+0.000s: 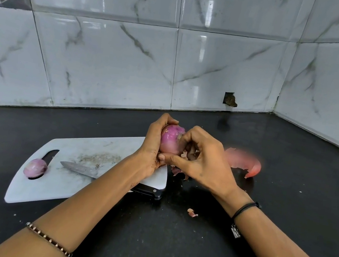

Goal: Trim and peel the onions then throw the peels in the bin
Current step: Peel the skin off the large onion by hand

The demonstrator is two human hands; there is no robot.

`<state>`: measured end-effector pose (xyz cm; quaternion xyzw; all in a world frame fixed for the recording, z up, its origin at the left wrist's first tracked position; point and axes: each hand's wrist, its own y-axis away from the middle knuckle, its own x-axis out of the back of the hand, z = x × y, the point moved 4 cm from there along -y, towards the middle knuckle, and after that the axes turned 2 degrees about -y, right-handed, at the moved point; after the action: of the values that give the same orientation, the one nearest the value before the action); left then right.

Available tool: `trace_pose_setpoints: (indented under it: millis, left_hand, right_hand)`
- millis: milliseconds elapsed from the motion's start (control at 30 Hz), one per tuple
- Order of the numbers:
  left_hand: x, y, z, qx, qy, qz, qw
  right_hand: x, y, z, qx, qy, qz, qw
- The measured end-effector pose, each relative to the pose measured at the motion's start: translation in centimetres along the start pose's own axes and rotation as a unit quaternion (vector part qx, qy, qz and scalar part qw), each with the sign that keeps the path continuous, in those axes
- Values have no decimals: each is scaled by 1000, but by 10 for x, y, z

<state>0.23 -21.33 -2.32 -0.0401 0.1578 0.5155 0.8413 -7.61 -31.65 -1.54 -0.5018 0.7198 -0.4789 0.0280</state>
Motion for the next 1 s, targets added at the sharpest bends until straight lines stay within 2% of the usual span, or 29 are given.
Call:
trace_pose_setpoints:
  millis: [167,400,667,1000]
  left_hand:
    - [1,-1,2,-8,11,3,1000]
    - [7,-3,3,-14,-25,12,1000]
    - [9,-6,3,-28,-42,12,999]
    - [10,-3,0,-1,-50,40,998]
  right_hand:
    - [5,0,-2,-39,-15,7,999]
    - [9,0,-3,2,5,34,999]
    - [2,1,0,3,42,0,999]
    - [-3,4,-3,1,56,-62,996]
